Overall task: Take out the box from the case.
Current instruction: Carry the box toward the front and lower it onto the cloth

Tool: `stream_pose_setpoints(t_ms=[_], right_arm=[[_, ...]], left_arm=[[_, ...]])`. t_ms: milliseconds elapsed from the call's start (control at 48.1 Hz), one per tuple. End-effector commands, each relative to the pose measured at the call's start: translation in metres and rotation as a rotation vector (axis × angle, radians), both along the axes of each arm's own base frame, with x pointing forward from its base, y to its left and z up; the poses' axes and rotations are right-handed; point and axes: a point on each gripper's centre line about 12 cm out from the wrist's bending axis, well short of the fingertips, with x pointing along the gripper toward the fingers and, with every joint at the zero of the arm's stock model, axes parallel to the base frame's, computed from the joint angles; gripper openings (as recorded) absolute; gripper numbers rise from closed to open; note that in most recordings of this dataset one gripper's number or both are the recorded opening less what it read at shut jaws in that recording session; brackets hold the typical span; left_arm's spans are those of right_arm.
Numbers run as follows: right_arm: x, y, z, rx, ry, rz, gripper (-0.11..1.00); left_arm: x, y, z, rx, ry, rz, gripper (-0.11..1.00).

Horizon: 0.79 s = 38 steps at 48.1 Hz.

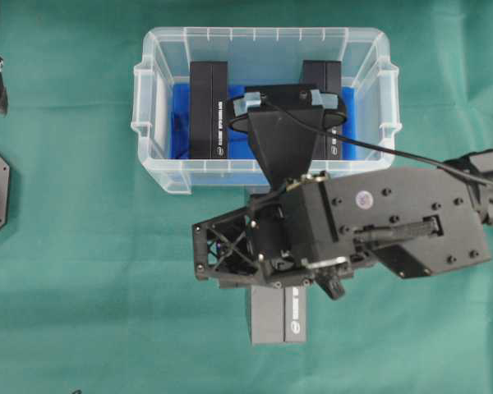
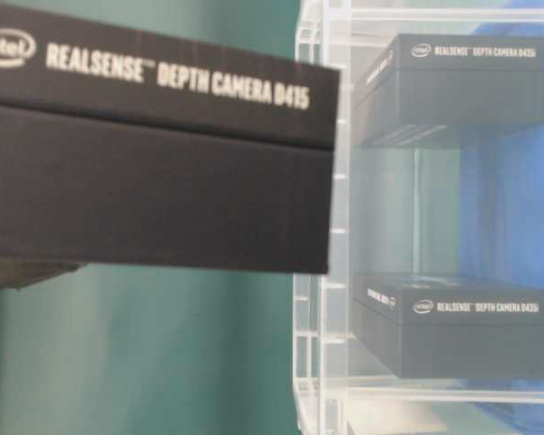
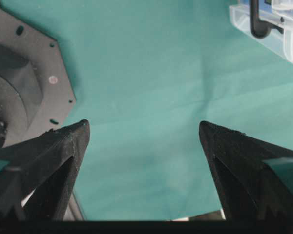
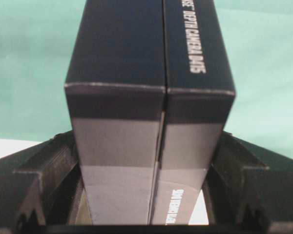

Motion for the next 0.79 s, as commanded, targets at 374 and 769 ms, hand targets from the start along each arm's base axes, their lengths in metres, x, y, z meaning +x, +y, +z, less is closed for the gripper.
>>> stream_pose_setpoints(t_ms=[374, 769], right_arm=[[-0.003, -0.004, 0.010, -0.007, -0.029, 0.002, 0.68], [-0.003, -0.003, -0.010, -0.016, 0.024, 0.009, 0.68]], left_arm=[[0.000, 0.001, 0.003, 0.006, -0.013, 0.013, 0.98], [0.000, 0.001, 0.003, 0.005, -0.013, 0.015, 0.98]])
